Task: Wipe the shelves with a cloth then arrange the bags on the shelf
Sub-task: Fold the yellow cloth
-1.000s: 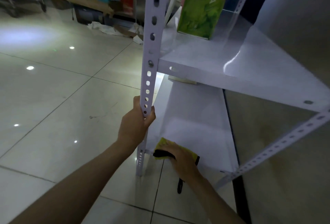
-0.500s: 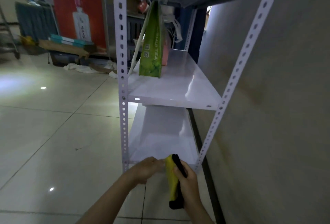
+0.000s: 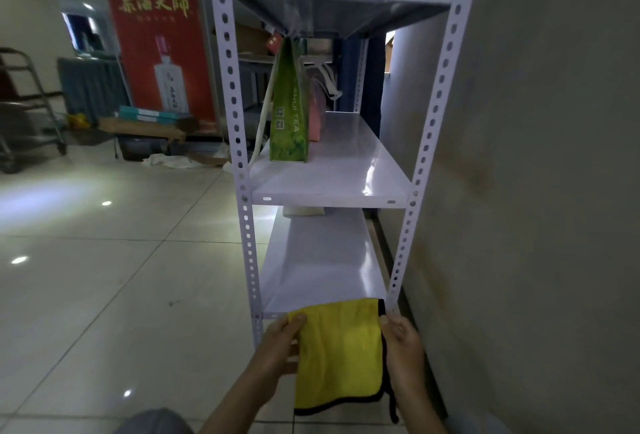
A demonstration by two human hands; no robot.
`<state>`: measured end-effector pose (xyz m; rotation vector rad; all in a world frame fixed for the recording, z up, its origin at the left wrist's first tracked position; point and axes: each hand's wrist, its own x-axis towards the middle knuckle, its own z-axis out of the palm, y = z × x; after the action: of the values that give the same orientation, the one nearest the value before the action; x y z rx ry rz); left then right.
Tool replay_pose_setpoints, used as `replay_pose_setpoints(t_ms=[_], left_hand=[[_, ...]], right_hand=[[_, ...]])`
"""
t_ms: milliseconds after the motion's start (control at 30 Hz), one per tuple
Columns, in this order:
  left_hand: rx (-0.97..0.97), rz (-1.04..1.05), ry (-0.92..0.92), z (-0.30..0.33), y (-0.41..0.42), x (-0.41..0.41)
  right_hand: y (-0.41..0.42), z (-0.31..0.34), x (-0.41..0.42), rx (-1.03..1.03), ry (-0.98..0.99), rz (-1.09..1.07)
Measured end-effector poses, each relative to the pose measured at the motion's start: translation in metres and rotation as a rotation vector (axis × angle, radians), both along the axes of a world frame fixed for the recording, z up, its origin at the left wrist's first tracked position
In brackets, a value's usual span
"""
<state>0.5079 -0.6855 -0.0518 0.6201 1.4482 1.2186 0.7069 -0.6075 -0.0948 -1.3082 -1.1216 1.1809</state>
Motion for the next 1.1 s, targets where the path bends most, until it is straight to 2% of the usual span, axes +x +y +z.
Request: replay_pose_setpoints(t_ms=[100, 200, 267, 300, 333, 400, 467, 567, 700, 867, 967, 1100], left_hand=[[0.025, 0.002, -0.012, -0.011, -0.004, -0.010], [-0.002, 0.091, 0.001, -0.030, -0.005, -0.021], [-0.004, 0.203, 0.128, -0.046, 0.000, -0.029], [0.006, 0.223, 0.260, -0.053, 0.003, -0.031], [0.011, 0.208, 0.382, -0.057, 0.007, -0.030], [0.036, 0.129, 0.459, -0.053, 0.014, -0.017], [0.048, 0.058, 0.401, -0.049, 0.023, -0.004], [-0.015, 0.044, 0.101, -0.038, 0.034, 0.004], [0.016, 0.151, 0.038, -0.015, 0.046, -0.009], [-0.092, 0.127, -0.176, 0.079, 0.038, -0.034], [-0.239, 0.234, -0.304, 0.142, 0.026, -0.048], [-0.323, 0.295, -0.308, 0.228, -0.001, -0.059]], right_hand=[[0.000, -0.002, -0.003, -0.036, 0.001, 0.031], [-0.006, 0.004, -0.010, -0.019, -0.005, 0.092], [-0.009, 0.009, -0.016, -0.010, -0.009, 0.143], [-0.011, 0.011, -0.020, -0.012, -0.019, 0.168], [-0.011, 0.011, -0.026, -0.017, -0.035, 0.189], [-0.012, 0.011, -0.040, -0.033, -0.082, 0.233], [-0.012, 0.011, -0.054, -0.056, -0.098, 0.258], [-0.008, 0.017, -0.072, -0.065, -0.103, 0.253], [0.008, 0.039, -0.098, -0.114, -0.112, 0.319], [0.008, 0.116, -0.126, -0.271, -0.096, 0.389], [-0.003, 0.171, -0.130, -0.400, -0.066, 0.364], [-0.028, 0.253, -0.133, -0.401, -0.123, 0.349]])
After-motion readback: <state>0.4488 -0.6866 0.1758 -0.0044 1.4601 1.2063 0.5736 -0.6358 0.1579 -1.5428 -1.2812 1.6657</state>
